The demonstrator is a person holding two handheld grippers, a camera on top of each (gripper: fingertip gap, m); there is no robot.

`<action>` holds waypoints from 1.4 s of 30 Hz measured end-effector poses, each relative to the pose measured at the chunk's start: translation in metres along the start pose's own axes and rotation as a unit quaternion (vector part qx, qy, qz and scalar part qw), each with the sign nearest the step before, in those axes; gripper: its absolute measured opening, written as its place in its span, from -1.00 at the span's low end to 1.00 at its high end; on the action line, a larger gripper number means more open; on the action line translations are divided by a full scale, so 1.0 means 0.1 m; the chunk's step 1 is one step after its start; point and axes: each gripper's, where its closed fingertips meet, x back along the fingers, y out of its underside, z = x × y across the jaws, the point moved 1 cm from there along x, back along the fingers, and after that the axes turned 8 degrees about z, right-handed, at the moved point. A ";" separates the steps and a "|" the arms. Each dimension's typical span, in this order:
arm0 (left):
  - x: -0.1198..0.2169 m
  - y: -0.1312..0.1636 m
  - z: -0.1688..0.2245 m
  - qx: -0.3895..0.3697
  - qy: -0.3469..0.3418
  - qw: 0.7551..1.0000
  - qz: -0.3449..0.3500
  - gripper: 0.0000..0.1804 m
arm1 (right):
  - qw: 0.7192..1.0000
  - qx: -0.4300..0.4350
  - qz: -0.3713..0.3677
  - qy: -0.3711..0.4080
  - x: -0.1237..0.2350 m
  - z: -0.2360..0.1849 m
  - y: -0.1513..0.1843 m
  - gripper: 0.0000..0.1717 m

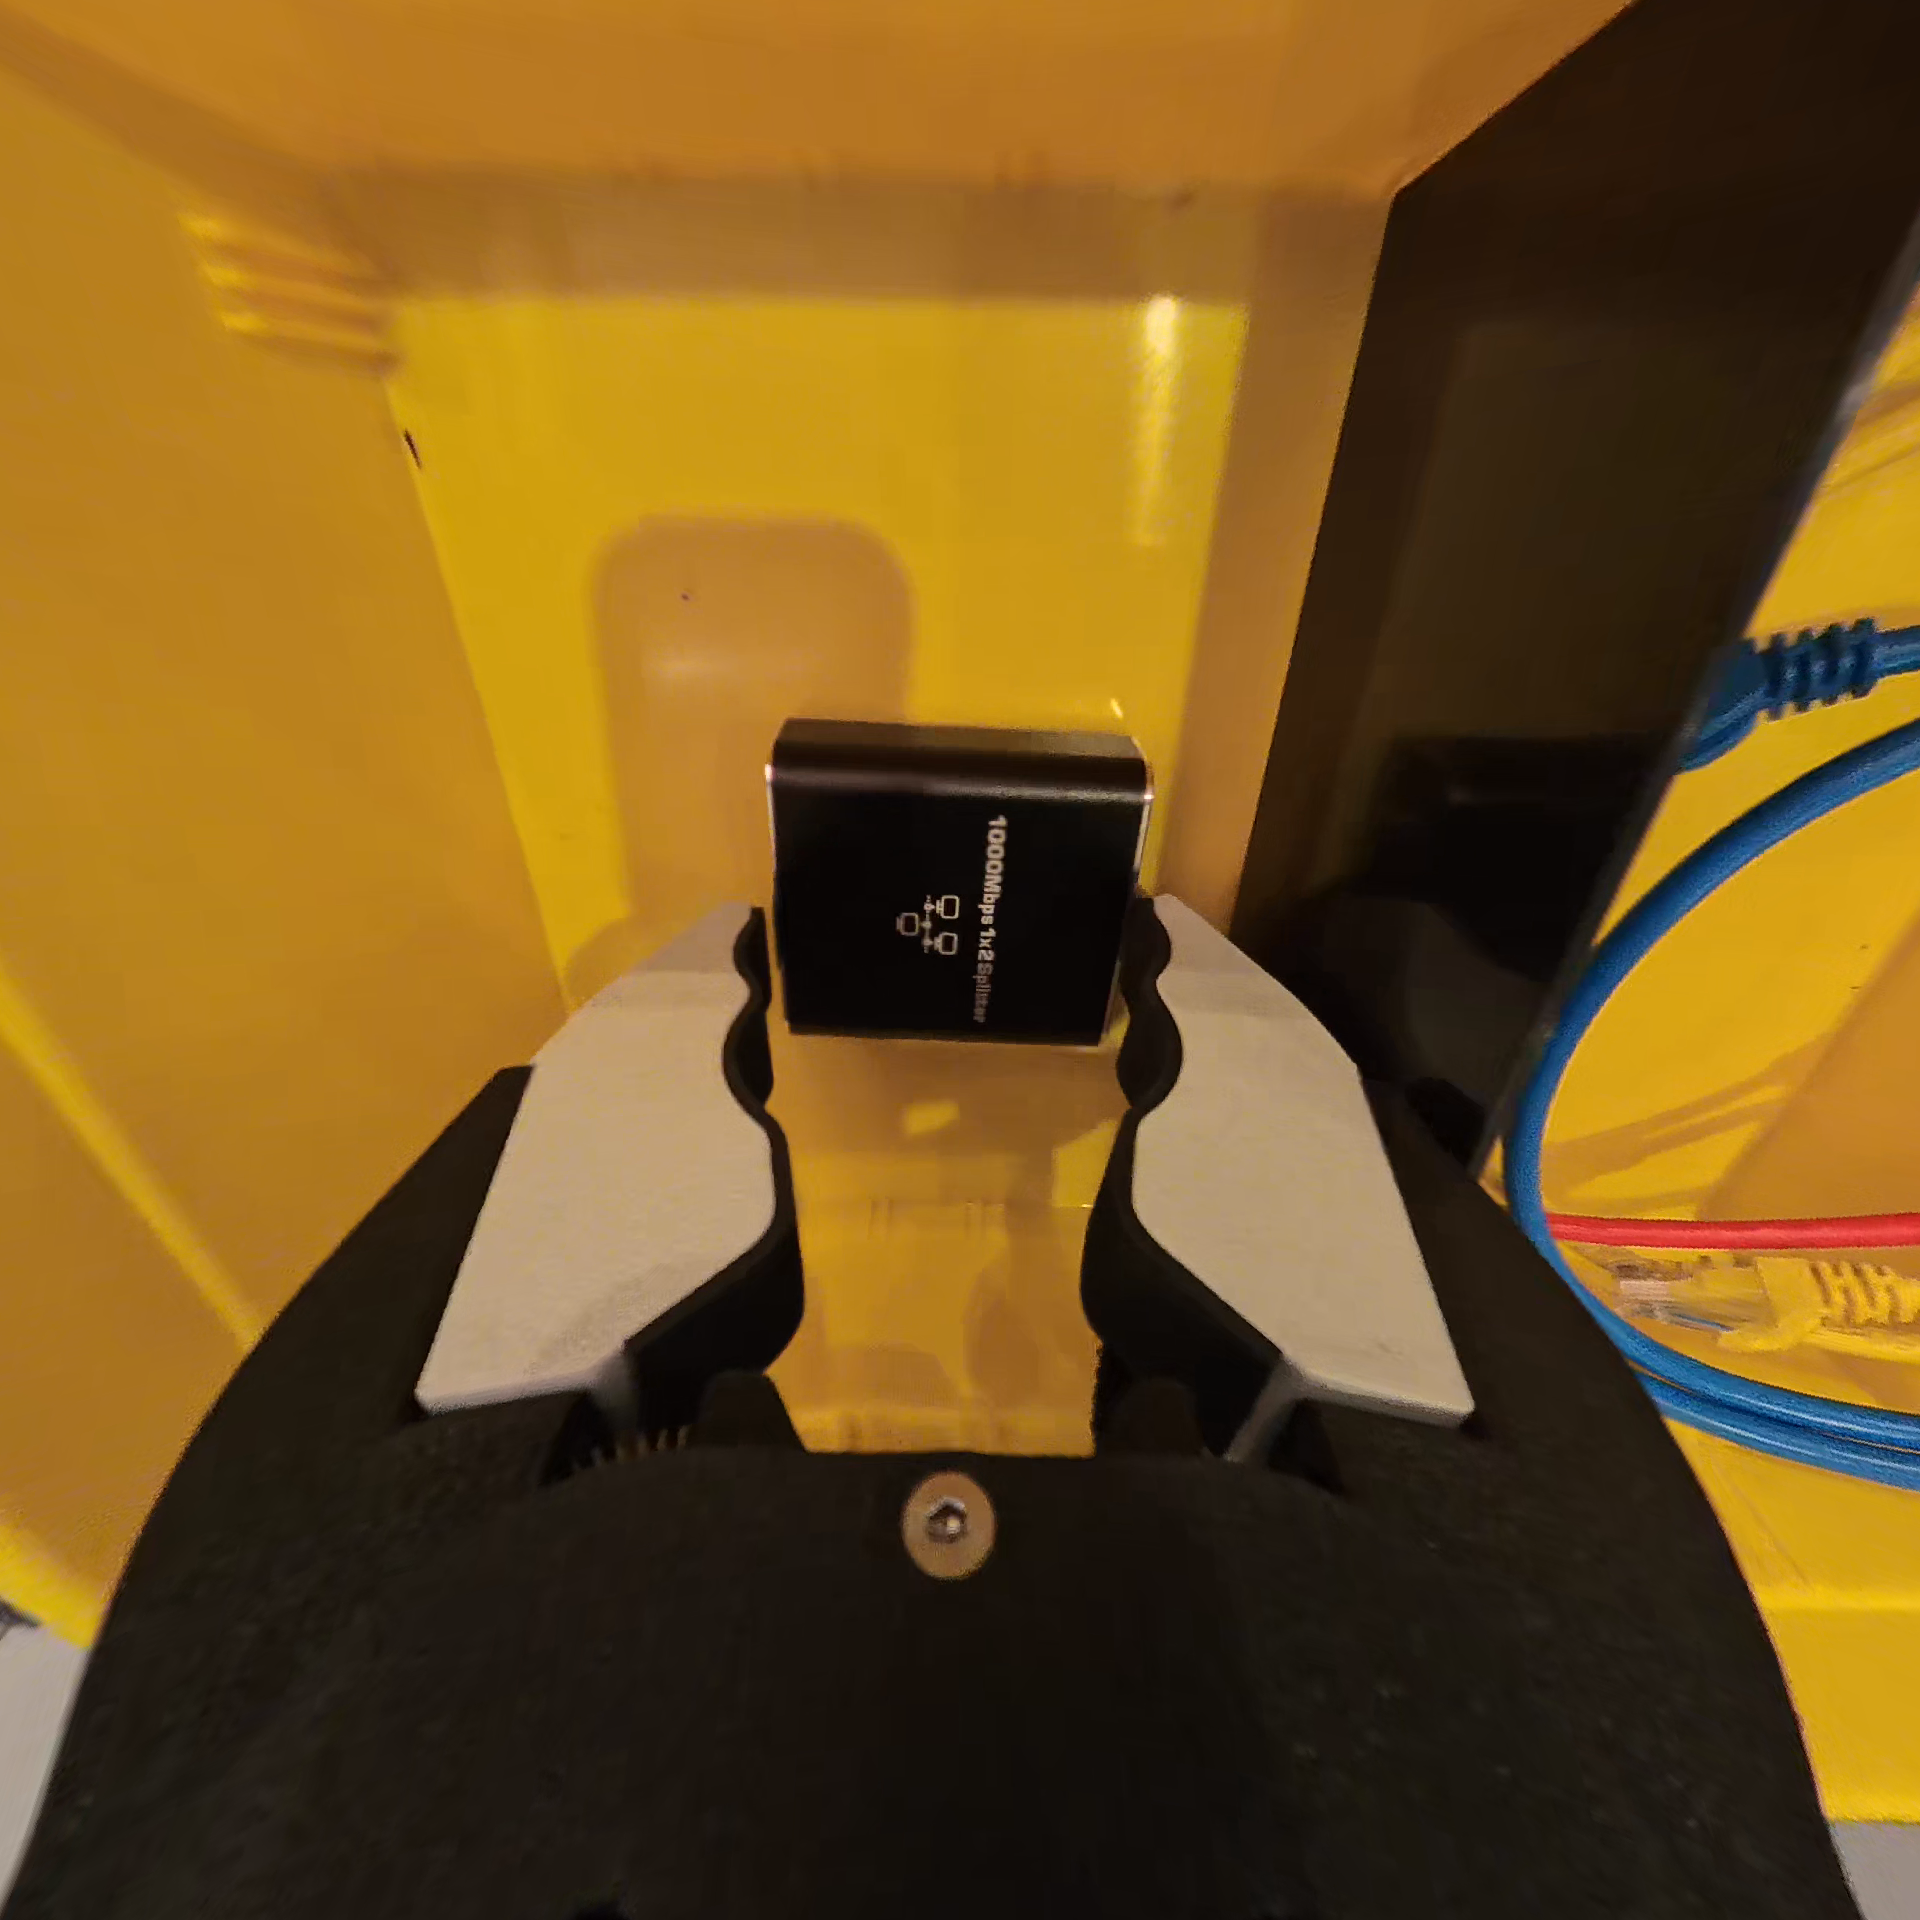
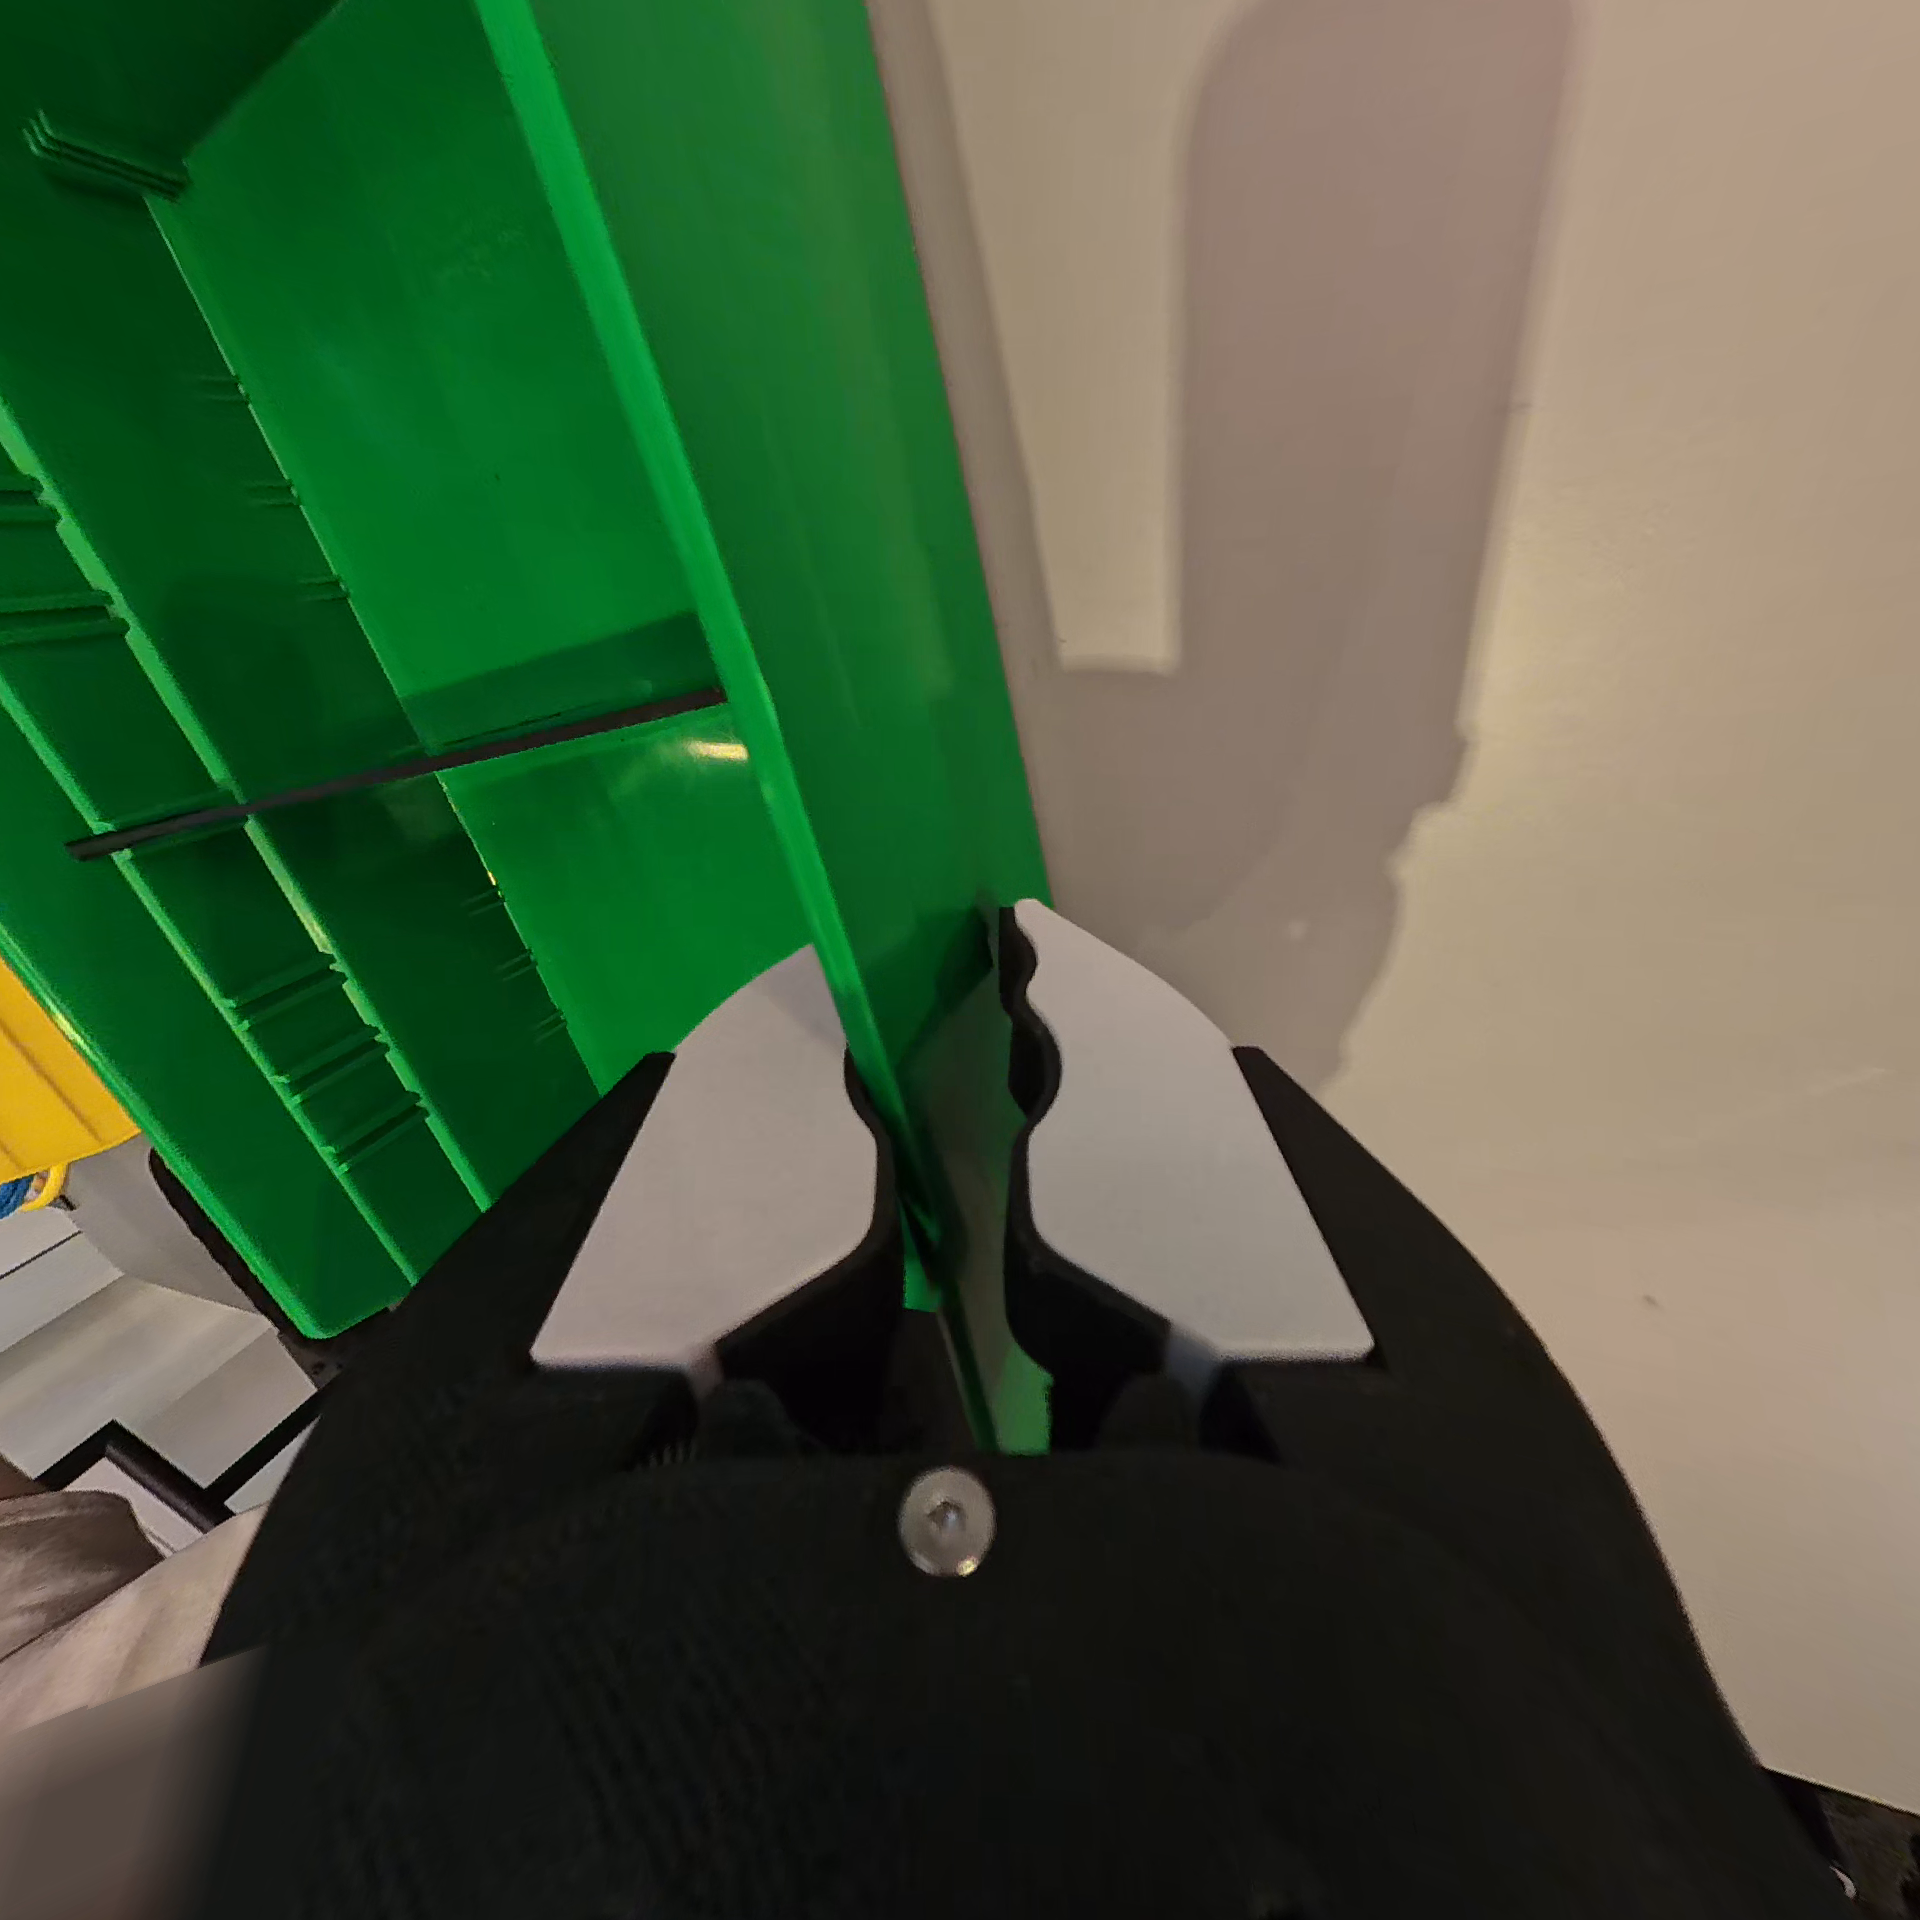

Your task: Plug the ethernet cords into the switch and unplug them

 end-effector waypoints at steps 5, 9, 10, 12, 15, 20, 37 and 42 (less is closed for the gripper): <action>0.00 0.00 -0.05 -0.015 -0.020 1.000 -0.003 -0.30 | 1.000 0.003 0.005 0.006 0.00 0.02 -0.03 -0.82; -0.04 0.07 -0.08 -0.008 -0.025 0.999 -0.031 -0.25 | 0.999 -0.025 0.028 0.016 0.03 0.12 -0.09 -0.83; -0.05 0.07 -0.08 -0.007 -0.023 0.999 -0.038 -0.26 | 0.999 -0.029 0.029 0.013 0.04 0.14 -0.09 -0.82; -0.05 0.06 -0.09 -0.009 -0.025 0.999 -0.041 -0.26 | 0.999 -0.038 0.031 0.010 0.06 0.18 -0.06 -0.82; -0.04 0.05 -0.16 0.002 -0.047 0.998 -0.043 -0.27 | 0.998 -0.056 0.038 0.019 0.10 0.26 -0.05 -0.83; 0.00 0.10 -0.24 0.010 -0.078 0.996 -0.046 -0.27 | 0.998 -0.027 0.028 0.048 0.09 0.27 -0.05 -0.87; 0.97 -0.13 -0.05 0.038 -0.199 0.979 0.021 -0.27 | 0.996 0.076 0.032 0.023 0.11 0.28 -0.10 -0.76; 1.36 -0.48 0.19 0.020 -0.228 0.972 0.061 -0.27 | 0.994 0.077 0.082 -0.002 0.20 0.23 -0.21 -0.70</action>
